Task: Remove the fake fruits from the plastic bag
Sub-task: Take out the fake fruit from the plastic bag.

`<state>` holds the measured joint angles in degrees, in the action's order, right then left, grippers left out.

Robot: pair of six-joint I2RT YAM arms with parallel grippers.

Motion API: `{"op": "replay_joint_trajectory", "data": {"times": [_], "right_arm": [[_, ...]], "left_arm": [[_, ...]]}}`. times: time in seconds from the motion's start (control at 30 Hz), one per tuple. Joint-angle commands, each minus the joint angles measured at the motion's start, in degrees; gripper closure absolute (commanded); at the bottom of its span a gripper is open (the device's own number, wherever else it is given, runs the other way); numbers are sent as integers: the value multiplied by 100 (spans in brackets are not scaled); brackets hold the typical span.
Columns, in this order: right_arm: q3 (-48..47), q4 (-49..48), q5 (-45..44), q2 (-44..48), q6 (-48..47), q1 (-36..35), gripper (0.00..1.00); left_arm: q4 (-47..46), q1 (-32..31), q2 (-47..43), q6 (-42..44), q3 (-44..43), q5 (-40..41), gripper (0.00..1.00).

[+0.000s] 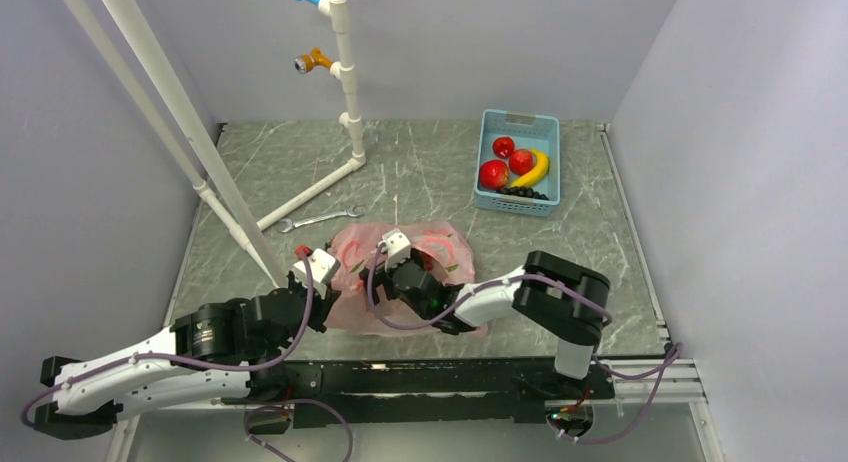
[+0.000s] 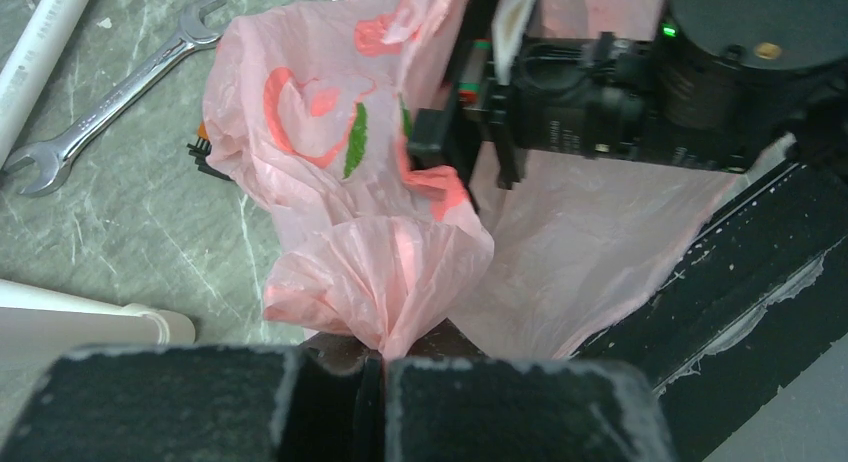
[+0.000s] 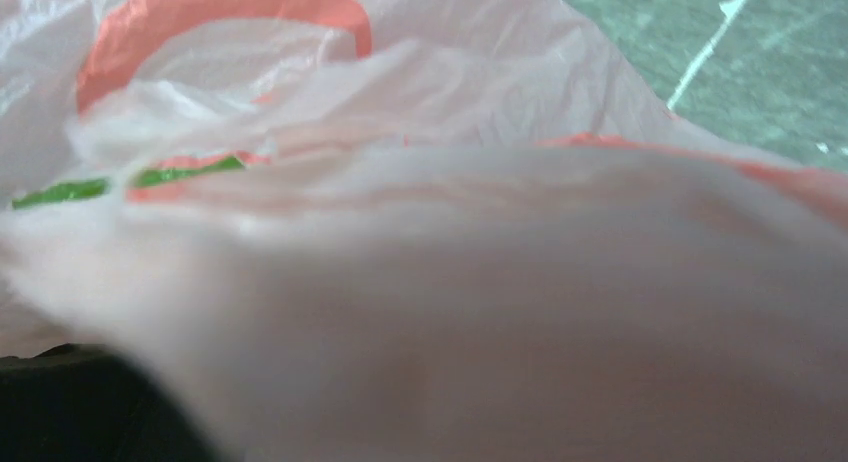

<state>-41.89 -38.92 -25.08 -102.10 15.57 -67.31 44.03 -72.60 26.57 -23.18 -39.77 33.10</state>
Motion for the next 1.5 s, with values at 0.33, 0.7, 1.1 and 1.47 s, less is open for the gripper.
{"op": "replay_joint_trajectory", "data": {"times": [0.33,0.7,1.1,1.47], "right_arm": [[-1058,-896,512,-908,-352,392,6],[-1612,-667,871,-1519,-542,430,1],[-1887,-388,976,-1694,-603,440,39],[-1240,-106,1014,-897,-299,447,70]], "left_arm": [[32,-557,-159,-161,-80,537,100],[71,-606,-86,-202,-92,576,100],[128,-656,-37,-247,-110,631,100],[150,-701,-64,-288,-101,691,100]]}}
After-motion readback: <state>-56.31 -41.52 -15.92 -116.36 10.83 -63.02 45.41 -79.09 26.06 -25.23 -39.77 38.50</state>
